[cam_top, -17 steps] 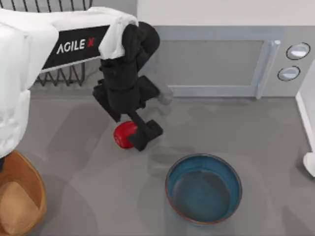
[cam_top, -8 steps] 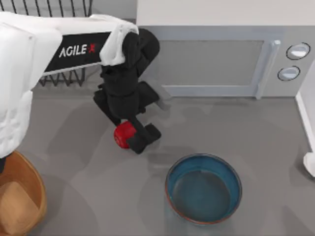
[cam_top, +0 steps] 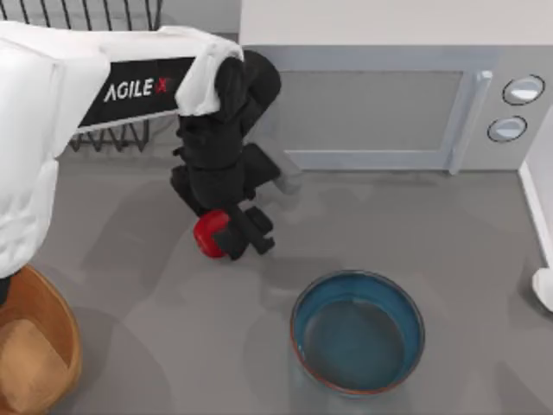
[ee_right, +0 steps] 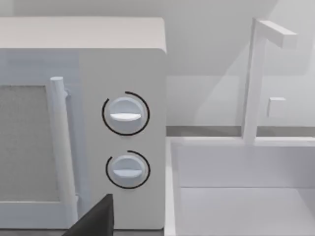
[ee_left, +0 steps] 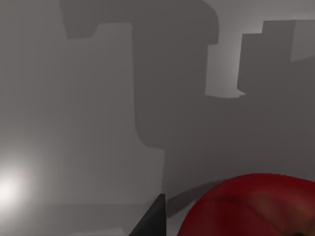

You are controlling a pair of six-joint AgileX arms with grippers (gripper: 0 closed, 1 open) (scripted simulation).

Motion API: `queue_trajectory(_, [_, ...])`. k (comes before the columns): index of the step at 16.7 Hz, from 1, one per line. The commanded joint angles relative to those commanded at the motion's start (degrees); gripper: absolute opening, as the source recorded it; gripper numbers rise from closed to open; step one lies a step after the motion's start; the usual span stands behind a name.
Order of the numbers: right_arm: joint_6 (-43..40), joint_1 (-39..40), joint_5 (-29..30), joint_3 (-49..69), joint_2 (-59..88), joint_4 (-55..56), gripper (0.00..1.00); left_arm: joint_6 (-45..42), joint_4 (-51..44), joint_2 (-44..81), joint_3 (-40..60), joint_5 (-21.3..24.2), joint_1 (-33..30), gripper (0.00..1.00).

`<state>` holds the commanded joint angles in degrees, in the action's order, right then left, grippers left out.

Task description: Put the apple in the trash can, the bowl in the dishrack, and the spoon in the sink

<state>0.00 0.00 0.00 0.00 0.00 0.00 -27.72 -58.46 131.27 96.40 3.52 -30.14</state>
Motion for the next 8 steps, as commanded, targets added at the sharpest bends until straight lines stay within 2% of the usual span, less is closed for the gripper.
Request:
queue_trajectory(2, [0.0, 0.0, 0.0, 0.0, 0.0, 0.0, 1.0, 0.0, 0.0, 0.0, 0.0, 0.0, 0.0, 0.02])
queue_trajectory(8, [0.0, 0.0, 0.0, 0.0, 0.0, 0.0, 1.0, 0.0, 0.0, 0.0, 0.0, 0.0, 0.0, 0.0])
